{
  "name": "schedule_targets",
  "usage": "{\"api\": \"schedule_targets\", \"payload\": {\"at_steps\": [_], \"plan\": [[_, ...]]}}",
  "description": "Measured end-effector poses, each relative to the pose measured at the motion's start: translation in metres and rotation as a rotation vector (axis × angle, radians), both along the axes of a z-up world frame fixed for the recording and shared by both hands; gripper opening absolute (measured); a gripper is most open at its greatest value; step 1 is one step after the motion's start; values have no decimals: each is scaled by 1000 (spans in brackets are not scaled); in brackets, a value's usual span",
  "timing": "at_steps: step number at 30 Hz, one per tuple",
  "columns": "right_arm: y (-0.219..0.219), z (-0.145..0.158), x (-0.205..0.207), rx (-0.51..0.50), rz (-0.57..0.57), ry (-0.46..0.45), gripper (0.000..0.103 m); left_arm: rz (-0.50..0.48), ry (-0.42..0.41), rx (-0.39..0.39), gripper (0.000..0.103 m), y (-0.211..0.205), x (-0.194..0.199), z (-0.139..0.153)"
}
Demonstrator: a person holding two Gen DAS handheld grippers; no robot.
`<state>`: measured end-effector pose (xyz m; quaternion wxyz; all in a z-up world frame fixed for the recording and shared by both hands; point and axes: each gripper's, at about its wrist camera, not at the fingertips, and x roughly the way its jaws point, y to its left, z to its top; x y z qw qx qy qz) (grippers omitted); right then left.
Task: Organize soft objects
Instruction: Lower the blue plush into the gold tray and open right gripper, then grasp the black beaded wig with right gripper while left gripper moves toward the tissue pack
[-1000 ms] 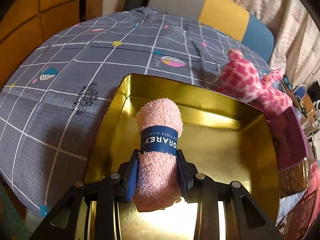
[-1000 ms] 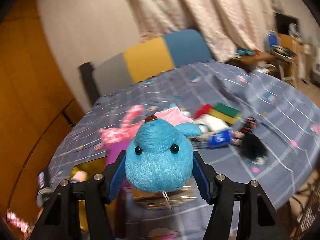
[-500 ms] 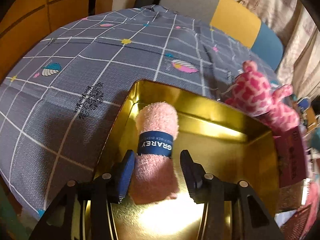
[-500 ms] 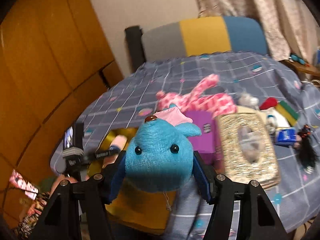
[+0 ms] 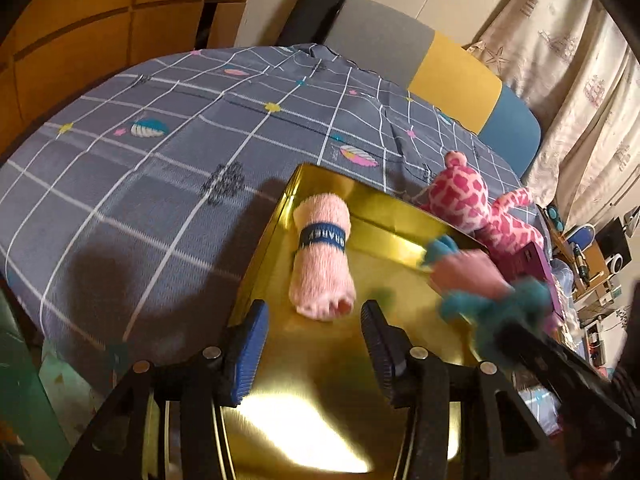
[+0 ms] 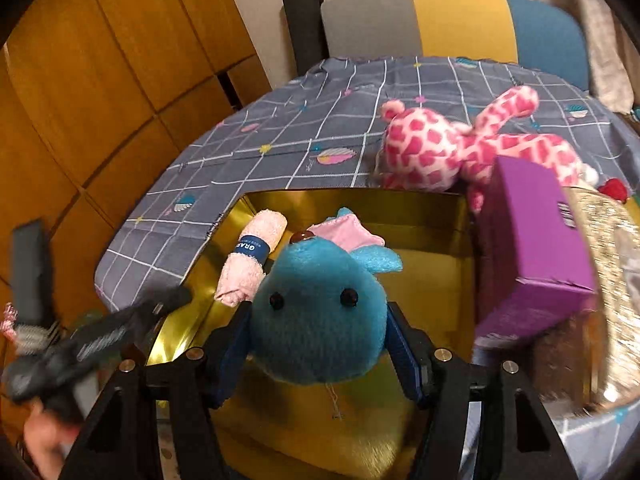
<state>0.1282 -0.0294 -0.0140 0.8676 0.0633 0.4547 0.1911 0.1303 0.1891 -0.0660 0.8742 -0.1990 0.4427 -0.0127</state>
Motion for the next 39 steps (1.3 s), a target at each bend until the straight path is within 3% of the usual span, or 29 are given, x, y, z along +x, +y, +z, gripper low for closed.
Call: {"api": "schedule_targets", "payload": {"at_steps": [12,21,23,30,39], "plan": [[41,-31,52,-9,-49,38,66,7,-2,-59,48,9,-30,2],[63,-54,69,-17,-48,71,75,23,1,-67,48,12,-39,3],[61,-56,67,7,-42,91,84,24,-2,-68,48,12,-40,3],[43,-36,38,48,-19,45,86,8,5,-89,48,1,-39,0],[13,2,6,70,-23,-36,86,-86,-23,-110,48,-33,-40,2]]}}
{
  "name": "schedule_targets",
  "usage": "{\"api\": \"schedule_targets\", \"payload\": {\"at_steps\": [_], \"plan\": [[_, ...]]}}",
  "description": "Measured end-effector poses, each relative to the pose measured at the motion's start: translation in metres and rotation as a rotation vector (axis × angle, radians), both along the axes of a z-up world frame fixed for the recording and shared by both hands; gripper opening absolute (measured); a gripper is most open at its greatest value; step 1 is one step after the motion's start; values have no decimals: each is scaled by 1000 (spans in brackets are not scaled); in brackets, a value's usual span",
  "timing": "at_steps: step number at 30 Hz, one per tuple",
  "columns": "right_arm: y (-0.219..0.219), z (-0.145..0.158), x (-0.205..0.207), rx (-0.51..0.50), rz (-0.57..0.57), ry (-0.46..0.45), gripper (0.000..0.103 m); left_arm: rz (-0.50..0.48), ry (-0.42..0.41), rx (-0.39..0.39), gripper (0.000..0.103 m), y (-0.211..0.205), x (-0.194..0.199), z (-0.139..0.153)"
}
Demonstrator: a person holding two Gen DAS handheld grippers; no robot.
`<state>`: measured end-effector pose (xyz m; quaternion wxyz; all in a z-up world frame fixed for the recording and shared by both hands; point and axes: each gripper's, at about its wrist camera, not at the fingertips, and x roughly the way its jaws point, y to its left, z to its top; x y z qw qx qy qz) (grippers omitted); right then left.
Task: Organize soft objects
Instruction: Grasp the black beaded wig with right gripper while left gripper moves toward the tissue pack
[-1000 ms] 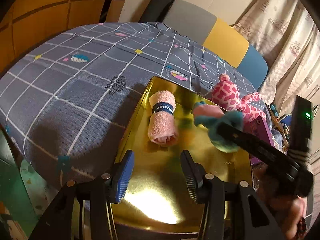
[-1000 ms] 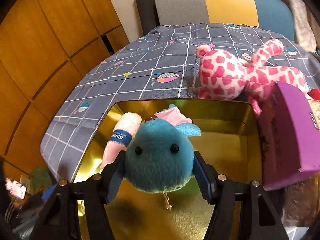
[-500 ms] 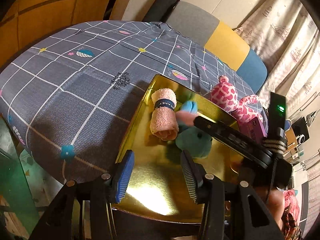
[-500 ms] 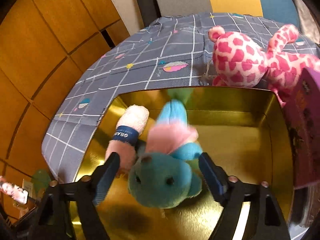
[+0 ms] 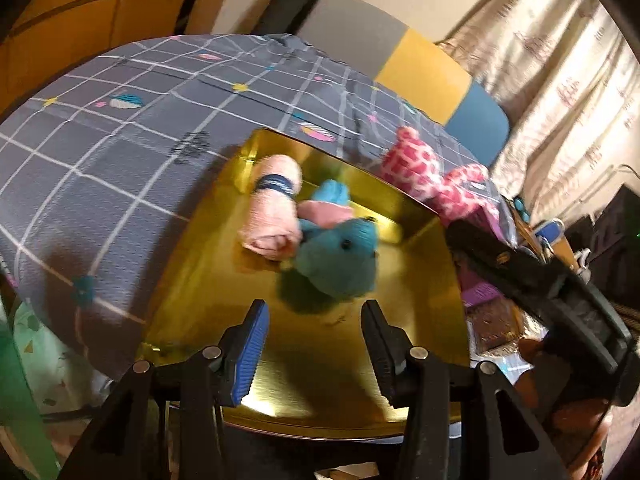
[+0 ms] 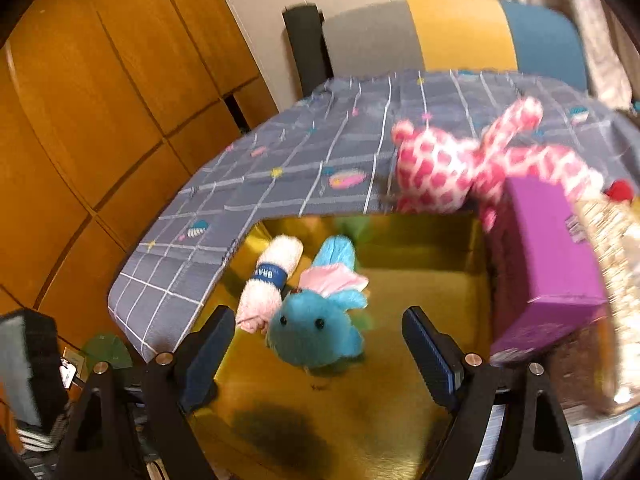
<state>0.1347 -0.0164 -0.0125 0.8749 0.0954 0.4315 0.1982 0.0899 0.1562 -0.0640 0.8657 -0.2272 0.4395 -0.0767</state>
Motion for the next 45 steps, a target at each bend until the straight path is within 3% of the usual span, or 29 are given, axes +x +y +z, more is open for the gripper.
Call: {"api": "schedule_targets", "payload": {"at_steps": [8,17,26,36,40,45], "plan": [[-48,53,-29,-30,-58,-175,87,-100,-44,-7,48,-42,-3,8],[-145,71,-37,-28,-257,-192,91,-238,-76,7,48,-98,-2,21],[-257,46,-47,-5,-523,-112,91,-350,-105,43,48,-154,-4,31],[-411,-27,-58,32,-914,100,90,-511,-123,75,48,-218,-11,40],[-448,-32,-47,-34,-948,103,87,-564,-140,97,48,-238,-17,44],[-469,-27,-12,-78,-909,69,81,-583,-146,114,48,-254,-16,52]]}}
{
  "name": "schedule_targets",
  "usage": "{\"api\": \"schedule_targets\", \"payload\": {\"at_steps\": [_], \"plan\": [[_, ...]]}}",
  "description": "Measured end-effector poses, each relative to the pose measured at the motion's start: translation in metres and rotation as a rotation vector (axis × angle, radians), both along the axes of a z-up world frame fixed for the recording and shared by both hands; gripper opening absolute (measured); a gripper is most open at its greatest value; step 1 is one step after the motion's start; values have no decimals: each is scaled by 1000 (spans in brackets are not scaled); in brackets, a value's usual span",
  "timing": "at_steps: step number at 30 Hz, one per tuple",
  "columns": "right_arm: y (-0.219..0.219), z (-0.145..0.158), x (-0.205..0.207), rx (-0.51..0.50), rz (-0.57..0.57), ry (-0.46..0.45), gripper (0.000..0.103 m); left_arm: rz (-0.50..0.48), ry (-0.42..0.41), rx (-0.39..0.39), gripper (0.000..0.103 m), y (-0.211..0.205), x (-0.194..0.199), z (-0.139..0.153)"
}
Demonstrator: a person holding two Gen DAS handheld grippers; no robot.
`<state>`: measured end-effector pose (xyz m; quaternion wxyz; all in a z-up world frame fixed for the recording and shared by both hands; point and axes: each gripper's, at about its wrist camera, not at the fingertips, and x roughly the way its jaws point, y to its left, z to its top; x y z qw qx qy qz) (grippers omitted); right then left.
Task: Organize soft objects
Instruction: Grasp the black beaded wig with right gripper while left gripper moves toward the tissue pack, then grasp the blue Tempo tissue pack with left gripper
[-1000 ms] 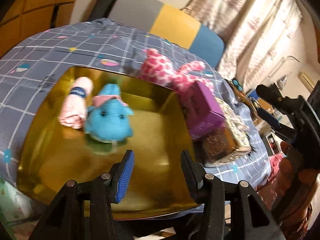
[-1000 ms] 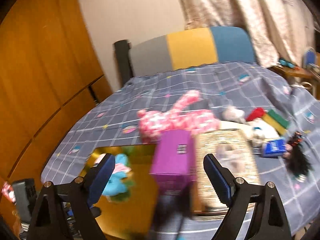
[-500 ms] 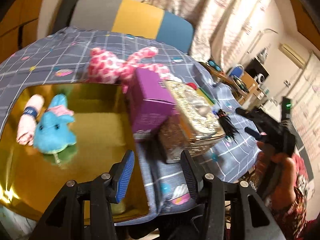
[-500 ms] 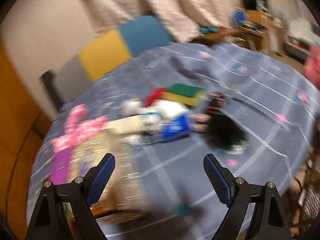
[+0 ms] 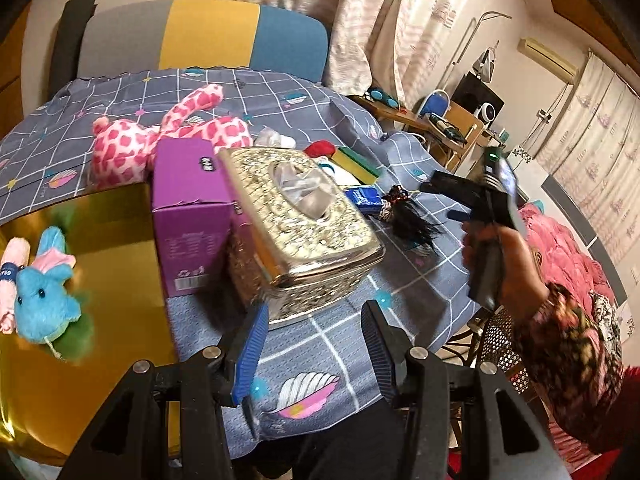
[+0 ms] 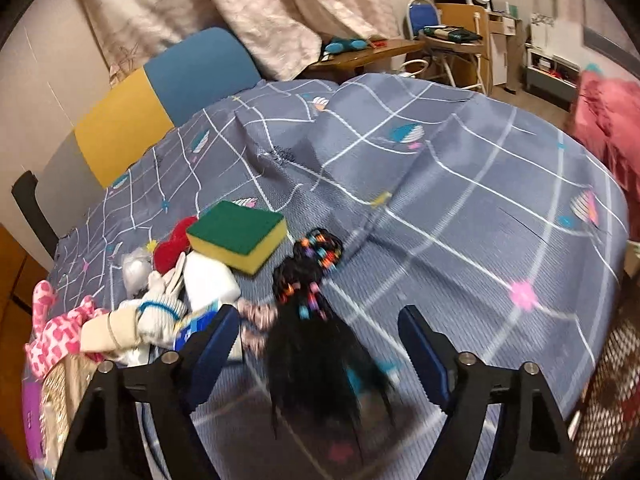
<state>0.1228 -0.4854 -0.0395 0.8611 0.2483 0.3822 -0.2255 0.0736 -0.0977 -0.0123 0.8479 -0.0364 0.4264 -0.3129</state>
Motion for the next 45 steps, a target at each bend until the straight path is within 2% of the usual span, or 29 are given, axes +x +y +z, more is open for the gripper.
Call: {"api": "schedule_targets", "payload": {"at_steps": [4,6,10,12,13,16,20,24,27,30,32,36,40,43,45], "plan": [[-7,-14,37,1,29,50,80,-2,-1,8,49,-8,1,4],[-9,-28,53,4,39,89,75,-9,-4,14,48,-15,1,7],[-9,-54,75,5,80,151,49,-24,-8,30,48,-29,2,13],[-10,-66,83,19,119,181,45,-34,-13,32,48,-37,5,17],[-10,-67,83,14,129,178,37,-41,-15,28,48,-41,6,18],[-14,-62,80,45,184,175,36,-61,-10,12,48,-57,13,22],[-28,-55,67,71,200,198,34,-90,-16,14,48,-86,21,25],[-42,-42,48,34,223,212,34,-103,-16,15,48,-116,29,26],[-54,-35,34,-4,250,227,34,-103,-8,60,49,-145,37,23],[-63,-37,25,-13,273,222,35,-101,38,78,51,-173,52,14],[-69,-42,20,5,282,205,35,-90,75,94,66,-188,65,8],[-74,-60,9,92,293,167,34,-50,117,145,70,-217,93,-8],[-75,-50,12,191,303,99,34,32,142,209,72,-239,125,-30],[-70,-44,13,205,322,86,34,91,201,221,72,-250,148,-50],[-64,-39,14,213,342,81,34,115,183,248,72,-258,158,-58]]}}
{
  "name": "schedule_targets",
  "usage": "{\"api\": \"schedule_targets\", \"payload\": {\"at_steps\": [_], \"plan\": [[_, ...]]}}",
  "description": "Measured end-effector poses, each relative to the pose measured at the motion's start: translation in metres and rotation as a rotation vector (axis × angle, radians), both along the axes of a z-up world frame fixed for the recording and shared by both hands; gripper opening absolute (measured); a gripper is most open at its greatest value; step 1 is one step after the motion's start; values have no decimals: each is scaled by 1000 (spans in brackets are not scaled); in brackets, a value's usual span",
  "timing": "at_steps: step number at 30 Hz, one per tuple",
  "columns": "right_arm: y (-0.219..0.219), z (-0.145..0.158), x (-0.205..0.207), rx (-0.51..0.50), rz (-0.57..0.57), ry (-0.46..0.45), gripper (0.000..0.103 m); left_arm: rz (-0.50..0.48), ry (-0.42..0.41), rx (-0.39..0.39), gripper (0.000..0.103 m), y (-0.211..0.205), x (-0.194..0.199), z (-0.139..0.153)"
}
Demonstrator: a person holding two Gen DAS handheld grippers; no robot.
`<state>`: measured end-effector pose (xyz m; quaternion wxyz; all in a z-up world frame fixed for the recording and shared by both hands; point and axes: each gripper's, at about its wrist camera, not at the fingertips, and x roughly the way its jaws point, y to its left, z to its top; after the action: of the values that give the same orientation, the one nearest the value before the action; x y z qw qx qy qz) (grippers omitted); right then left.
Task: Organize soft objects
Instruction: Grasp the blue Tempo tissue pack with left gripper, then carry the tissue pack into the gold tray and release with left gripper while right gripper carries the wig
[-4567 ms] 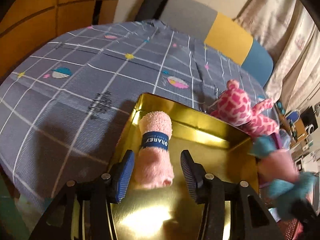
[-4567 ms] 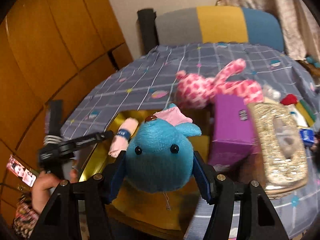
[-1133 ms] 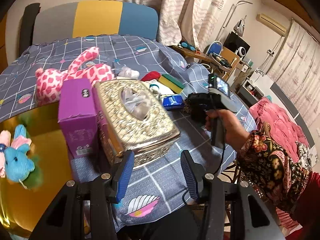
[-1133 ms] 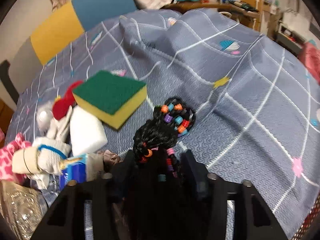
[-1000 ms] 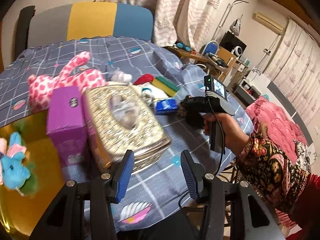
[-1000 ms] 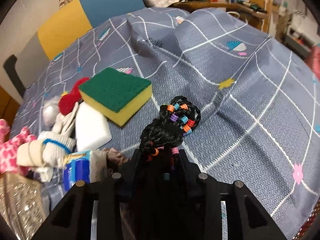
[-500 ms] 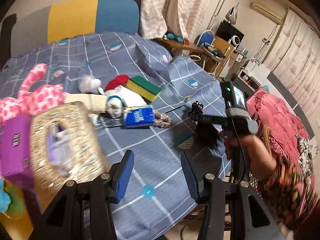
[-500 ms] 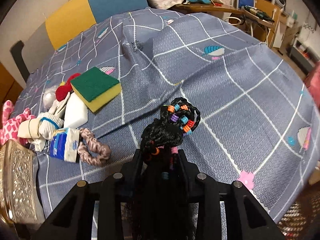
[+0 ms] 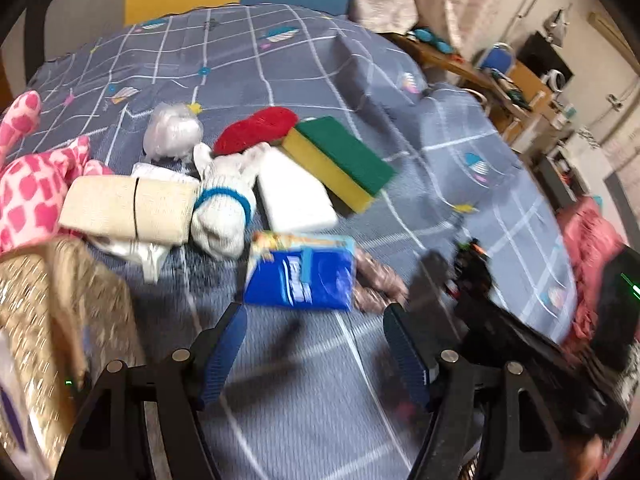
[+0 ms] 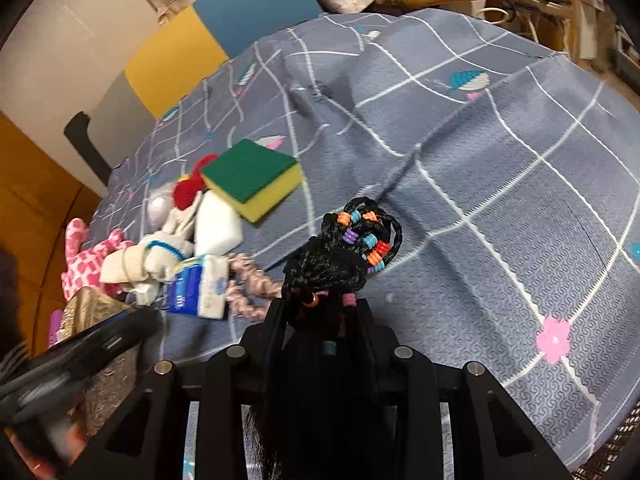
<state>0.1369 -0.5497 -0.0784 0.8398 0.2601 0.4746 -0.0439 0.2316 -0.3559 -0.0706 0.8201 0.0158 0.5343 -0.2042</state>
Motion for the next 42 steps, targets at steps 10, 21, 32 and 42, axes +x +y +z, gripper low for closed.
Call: {"api": "schedule_targets", "payload": {"at_steps": [10,21,32,42], "plan": [[3,12,-3,53,17,-22,34,8,-13,85,80,-15,29,-33],[6,12,-3,75,25,-12,34,-4,3,102,81,-24,32,-47],[1,12,-3,78,11,-8,34,3,-54,77,74,-15,9,-32],[-2,12,-5,70,-1,-3,34,-76,-48,-53,74,3,-41,3]]}}
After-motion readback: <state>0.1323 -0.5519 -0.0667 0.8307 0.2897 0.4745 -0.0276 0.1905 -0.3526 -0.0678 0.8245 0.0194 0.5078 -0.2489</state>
